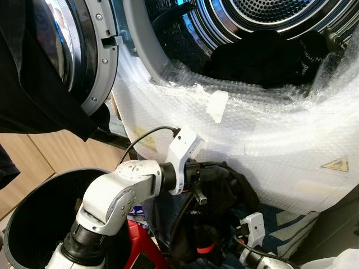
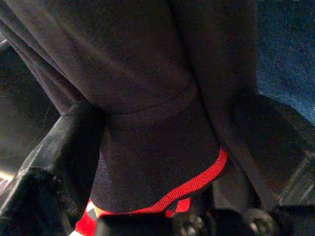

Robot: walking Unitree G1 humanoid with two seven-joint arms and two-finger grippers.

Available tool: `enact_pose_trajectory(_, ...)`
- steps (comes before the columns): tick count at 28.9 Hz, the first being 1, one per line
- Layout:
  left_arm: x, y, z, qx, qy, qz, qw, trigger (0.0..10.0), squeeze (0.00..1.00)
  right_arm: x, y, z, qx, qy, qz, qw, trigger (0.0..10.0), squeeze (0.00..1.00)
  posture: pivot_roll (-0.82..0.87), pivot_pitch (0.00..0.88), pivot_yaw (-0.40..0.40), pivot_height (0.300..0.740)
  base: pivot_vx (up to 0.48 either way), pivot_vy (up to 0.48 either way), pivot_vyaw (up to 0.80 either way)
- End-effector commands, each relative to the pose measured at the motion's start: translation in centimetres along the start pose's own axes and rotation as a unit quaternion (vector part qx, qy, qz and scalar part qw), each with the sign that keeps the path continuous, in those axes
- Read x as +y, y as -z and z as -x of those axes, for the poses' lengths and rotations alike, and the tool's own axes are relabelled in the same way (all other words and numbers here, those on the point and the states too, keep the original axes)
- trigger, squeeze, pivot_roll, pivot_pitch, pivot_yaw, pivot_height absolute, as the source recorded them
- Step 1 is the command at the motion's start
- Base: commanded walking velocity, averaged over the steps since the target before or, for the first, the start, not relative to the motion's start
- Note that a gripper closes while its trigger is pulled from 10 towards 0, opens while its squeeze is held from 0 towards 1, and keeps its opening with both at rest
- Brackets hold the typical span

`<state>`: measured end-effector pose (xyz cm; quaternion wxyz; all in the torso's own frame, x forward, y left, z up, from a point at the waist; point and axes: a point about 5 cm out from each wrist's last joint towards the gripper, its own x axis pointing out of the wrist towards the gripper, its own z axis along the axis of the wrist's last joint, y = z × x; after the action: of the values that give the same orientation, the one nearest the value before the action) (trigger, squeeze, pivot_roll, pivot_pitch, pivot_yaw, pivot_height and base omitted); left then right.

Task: Clothes washing

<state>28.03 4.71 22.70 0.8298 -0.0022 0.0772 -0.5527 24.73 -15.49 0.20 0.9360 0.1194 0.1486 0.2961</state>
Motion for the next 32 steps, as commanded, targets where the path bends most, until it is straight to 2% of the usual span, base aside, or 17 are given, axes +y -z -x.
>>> enact_pose_trajectory(1, -0.4, -1.4, 0.1, -0.019, 0.009, -0.02, 1.0, 0.0, 0.0, 0.2, 0.3, 0.2, 0.004, -0.003, -0.002, 1.0, 10.0, 1.0, -0.02, 0.045, 0.074, 0.74, 0.0, 0.0, 0.0)
enact_pose_trajectory(6, -0.4, -2.0, -0.2, -0.027, 0.011, -0.024, 0.999, 0.0, 0.0, 0.9, 1.0, 0.8, 0.023, -0.046, 0.003, 0.999, 10.0, 1.0, -0.02, 0.044, 0.074, 0.74, 0.0, 0.0, 0.0)
enact_pose_trajectory(7, -0.4, -2.0, -0.2, -0.027, 0.012, -0.024, 0.999, 0.0, 0.0, 0.9, 1.2, 0.8, 0.031, -0.043, 0.011, 0.999, 10.0, 1.0, -0.02, 0.044, 0.074, 0.74, 0.0, 0.0, 0.0)
enact_pose_trajectory(9, -0.5, -2.2, -0.4, -0.027, 0.017, -0.03, 0.999, 0.0, 0.0, 0.2, 2.1, 0.6, 0.073, 0.008, 0.044, 0.996, 10.0, 1.0, -0.02, 0.044, 0.075, 0.74, 0.0, 0.0, 0.0)
enact_pose_trajectory(12, -0.6, -2.4, -0.4, -0.029, 0.019, -0.031, 0.999, 0.0, 0.0, -0.1, 2.0, 0.5, 0.057, 0.037, 0.019, 0.998, 10.0, 1.0, -0.02, 0.042, 0.076, 0.74, 0.0, 0.0, 0.0)
enact_pose_trajectory(17, -0.7, -2.8, -0.5, -0.038, 0.02, -0.031, 0.999, 0.0, 0.0, -0.4, 2.1, 0.4, 0.051, 0.07, 0.01, 0.996, 10.0, 1.0, -0.02, 0.043, 0.08, 0.74, 0.0, 0.0, 0.0)
enact_pose_trajectory(20, -0.8, -2.9, -0.6, -0.038, 0.023, -0.031, 0.999, 0.0, 0.0, -0.1, 1.7, 0.2, 0.027, 0.057, 0.0, 0.998, 10.0, 1.0, -0.02, 0.042, 0.078, 0.74, 0.0, 0.0, 0.0)
enact_pose_trajectory(22, -0.9, -2.8, -0.6, -0.036, 0.028, -0.031, 0.998, 0.0, 0.0, 0.4, 0.7, 0.1, -0.018, 0.03, -0.017, 0.999, 10.0, 1.0, -0.02, 0.043, 0.08, 0.74, 0.0, 0.0, 0.0)
enact_pose_trajectory(23, -0.9, -2.8, -0.6, -0.036, 0.028, -0.031, 0.998, 0.0, 0.0, 0.4, 0.7, 0.1, -0.018, 0.03, -0.017, 0.999, 10.0, 1.0, -0.02, 0.043, 0.08, 0.74, 0.0, 0.0, 0.0)
enact_pose_trajectory(25, -0.9, -2.7, -0.7, -0.035, 0.029, -0.031, 0.998, 0.0, 0.0, 0.8, 0.8, 0.2, -0.012, 0.001, -0.018, 1.0, 10.0, 0.6, -0.02, 0.042, 0.084, 0.74, 0.0, 0.0, 0.0)
enact_pose_trajectory(26, -0.9, -2.7, -0.7, -0.034, 0.03, -0.03, 0.999, 0.0, 0.0, 1.1, 1.0, 0.4, -0.004, -0.018, -0.012, 1.0, 10.0, 0.0, -0.02, 0.043, 0.084, 0.74, 0.0, 0.0, 0.0)
enact_pose_trajectory(30, -1.2, -2.7, -0.8, -0.036, 0.038, -0.032, 0.998, 0.0, 0.0, 1.8, 1.7, 1.0, 0.024, -0.068, 0.002, 0.997, 10.0, 0.0, -0.02, 0.051, 0.078, 0.74, 0.0, 0.0, 0.0)
enact_pose_trajectory(32, -1.2, -2.5, -0.8, -0.034, 0.038, -0.032, 0.998, 0.0, 0.0, 1.9, 1.9, 1.1, 0.033, -0.075, 0.006, 0.997, 10.0, 0.0, -0.02, 0.044, 0.079, 0.74, 0.0, 0.0, 0.0)
